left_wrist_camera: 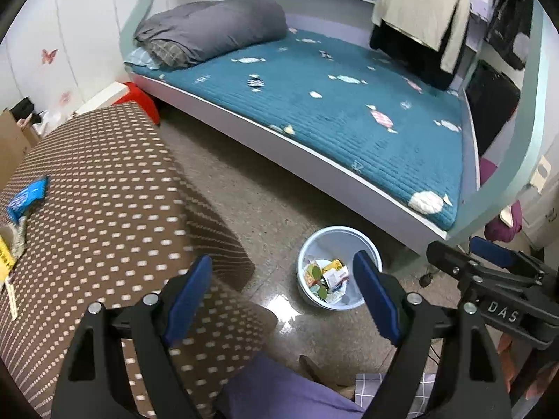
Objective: Collect trash
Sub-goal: 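Move both open tools back over the table trash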
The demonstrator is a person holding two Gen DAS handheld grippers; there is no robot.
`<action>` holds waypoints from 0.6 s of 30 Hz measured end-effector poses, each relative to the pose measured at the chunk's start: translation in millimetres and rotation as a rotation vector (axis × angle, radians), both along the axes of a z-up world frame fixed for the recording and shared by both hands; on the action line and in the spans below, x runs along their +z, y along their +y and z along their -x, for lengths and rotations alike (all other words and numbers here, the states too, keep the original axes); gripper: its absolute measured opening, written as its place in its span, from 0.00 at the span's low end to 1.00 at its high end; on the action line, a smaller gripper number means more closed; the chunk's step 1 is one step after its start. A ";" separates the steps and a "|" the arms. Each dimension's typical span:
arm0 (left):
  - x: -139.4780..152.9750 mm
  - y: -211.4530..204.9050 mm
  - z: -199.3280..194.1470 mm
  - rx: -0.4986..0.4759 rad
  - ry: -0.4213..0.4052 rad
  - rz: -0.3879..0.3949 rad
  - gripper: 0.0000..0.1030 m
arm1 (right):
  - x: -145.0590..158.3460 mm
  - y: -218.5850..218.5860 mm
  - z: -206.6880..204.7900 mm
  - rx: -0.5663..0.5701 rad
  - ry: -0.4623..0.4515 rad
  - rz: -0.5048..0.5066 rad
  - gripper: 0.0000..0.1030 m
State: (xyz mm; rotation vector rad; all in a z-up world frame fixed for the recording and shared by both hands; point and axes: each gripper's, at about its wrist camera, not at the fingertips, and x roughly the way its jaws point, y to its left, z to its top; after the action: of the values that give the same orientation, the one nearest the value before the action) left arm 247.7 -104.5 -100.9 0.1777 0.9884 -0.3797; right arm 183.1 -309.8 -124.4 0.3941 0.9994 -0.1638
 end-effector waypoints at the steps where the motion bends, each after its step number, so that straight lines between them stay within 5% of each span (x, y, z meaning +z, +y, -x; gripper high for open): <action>1: 3.1 7.0 -0.1 0.012 -0.007 0.003 0.79 | 2.1 3.7 -1.8 0.010 -0.004 -0.001 0.80; 18: 20.7 124.3 -4.4 0.251 -0.021 0.027 0.79 | 30.9 116.3 -33.5 0.246 -0.061 0.012 0.80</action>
State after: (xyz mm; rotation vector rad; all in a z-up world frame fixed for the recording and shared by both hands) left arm 252.1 19.8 -80.2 0.0322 0.9713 -0.1611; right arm 216.6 -193.4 -93.5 0.2603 0.9776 0.0641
